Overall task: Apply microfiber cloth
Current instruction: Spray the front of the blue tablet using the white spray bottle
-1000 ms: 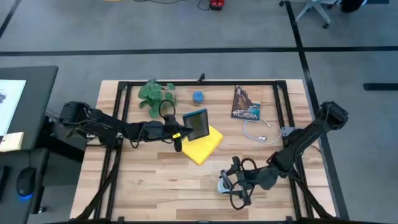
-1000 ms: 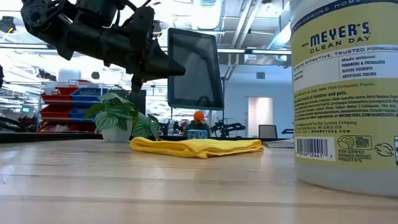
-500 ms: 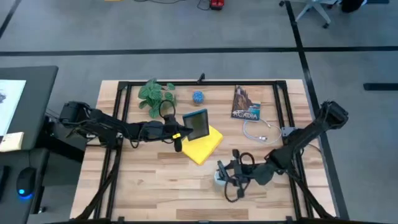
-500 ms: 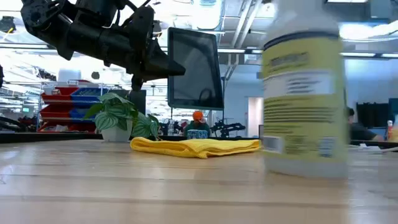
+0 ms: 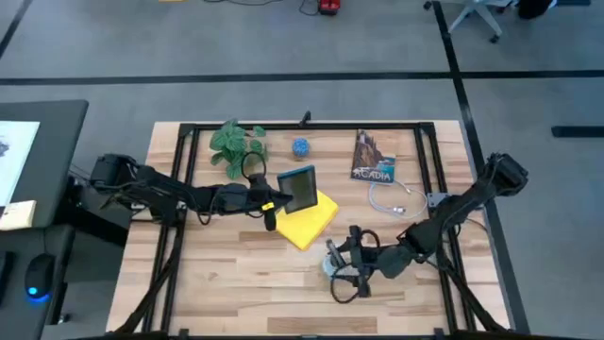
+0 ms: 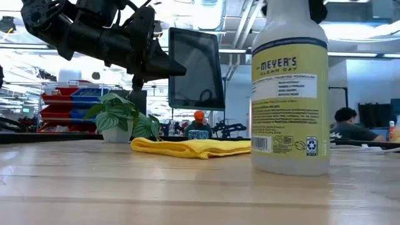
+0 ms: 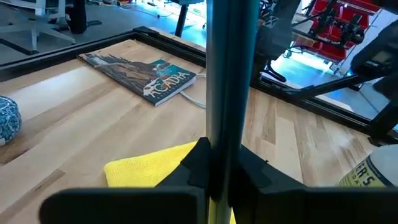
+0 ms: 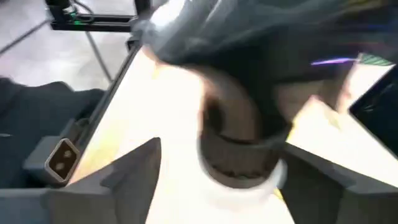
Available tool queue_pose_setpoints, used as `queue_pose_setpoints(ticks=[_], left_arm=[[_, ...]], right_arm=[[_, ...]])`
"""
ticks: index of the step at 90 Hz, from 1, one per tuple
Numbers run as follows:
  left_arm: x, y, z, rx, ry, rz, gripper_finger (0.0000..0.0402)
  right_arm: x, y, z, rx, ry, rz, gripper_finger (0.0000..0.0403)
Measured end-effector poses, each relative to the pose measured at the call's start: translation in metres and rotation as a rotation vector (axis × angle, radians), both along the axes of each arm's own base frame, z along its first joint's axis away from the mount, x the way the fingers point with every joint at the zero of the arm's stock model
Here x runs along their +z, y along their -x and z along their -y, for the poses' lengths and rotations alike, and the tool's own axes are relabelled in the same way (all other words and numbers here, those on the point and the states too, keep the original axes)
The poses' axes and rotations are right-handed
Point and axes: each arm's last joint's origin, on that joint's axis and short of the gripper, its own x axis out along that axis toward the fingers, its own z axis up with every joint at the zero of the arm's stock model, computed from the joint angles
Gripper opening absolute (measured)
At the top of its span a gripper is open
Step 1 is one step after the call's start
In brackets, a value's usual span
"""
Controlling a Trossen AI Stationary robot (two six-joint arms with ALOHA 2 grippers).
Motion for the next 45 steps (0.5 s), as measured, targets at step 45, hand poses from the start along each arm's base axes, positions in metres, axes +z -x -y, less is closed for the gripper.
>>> queue_pose_setpoints(ticks=[45], left_arm=[[0.000,0.000,0.000,0.000,-0.001,0.000,0.0011]], right_arm=[[-0.001,-0.012,0.023,-0.086,-0.004,-0.015,0.0317]])
